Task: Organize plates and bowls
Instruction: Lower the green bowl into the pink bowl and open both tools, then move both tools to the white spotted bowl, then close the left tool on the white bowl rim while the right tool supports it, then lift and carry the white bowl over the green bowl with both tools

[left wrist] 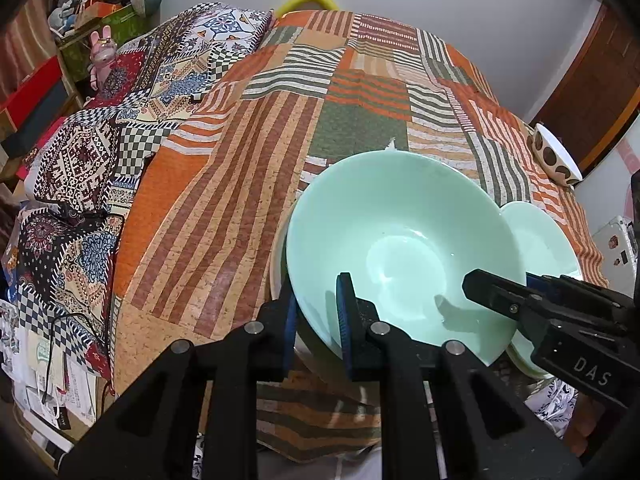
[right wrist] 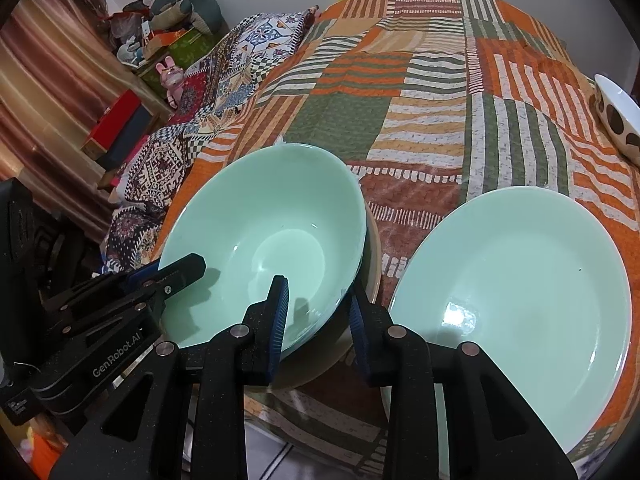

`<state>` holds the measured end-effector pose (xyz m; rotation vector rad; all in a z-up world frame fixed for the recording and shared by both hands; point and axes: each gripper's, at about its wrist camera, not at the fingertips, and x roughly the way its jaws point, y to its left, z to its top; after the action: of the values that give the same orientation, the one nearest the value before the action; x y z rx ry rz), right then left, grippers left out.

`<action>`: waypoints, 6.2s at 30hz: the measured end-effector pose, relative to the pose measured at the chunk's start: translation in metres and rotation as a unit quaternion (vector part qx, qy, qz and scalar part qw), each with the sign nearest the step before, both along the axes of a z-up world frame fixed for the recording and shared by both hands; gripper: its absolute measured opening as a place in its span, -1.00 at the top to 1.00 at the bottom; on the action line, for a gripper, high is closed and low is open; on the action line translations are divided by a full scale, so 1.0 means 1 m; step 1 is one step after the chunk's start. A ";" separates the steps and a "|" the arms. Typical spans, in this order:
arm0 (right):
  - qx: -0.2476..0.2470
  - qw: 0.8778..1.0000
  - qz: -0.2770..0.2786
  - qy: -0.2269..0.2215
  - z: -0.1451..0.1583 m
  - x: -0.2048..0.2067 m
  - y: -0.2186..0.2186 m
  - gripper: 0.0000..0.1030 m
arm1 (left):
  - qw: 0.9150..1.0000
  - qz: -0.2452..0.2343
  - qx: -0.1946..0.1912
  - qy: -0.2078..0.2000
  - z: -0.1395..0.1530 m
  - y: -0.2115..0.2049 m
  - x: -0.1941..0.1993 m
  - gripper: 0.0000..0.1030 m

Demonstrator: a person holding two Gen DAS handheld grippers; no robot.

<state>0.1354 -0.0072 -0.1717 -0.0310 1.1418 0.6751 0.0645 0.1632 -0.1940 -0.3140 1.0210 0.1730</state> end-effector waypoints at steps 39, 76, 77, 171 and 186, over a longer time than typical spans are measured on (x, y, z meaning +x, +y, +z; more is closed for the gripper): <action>0.001 0.997 -0.040 -0.061 0.038 0.004 -0.061 0.03 | 0.998 -0.016 0.056 -0.030 0.060 -0.017 -0.008 -0.03; 0.013 0.955 -0.272 -0.122 0.072 0.131 -0.293 -0.05 | 0.975 -0.163 0.054 -0.142 0.126 -0.219 0.160 -0.24; 0.013 0.954 -0.275 -0.120 0.069 0.137 -0.294 -0.05 | 0.975 -0.164 0.053 -0.139 0.122 -0.222 0.166 -0.24; 0.070 0.977 -0.161 -0.121 0.098 0.093 -0.216 0.61 | 0.983 -0.152 0.020 -0.103 0.109 -0.203 0.154 0.66; 0.086 0.982 -0.105 -0.133 0.107 0.046 -0.159 0.61 | 0.985 -0.111 0.022 -0.128 0.133 -0.135 0.062 0.66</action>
<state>0.1817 -0.1665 -0.0645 0.1405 0.8127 0.5590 0.1270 0.0278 -0.0608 -0.1745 0.7898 -0.0449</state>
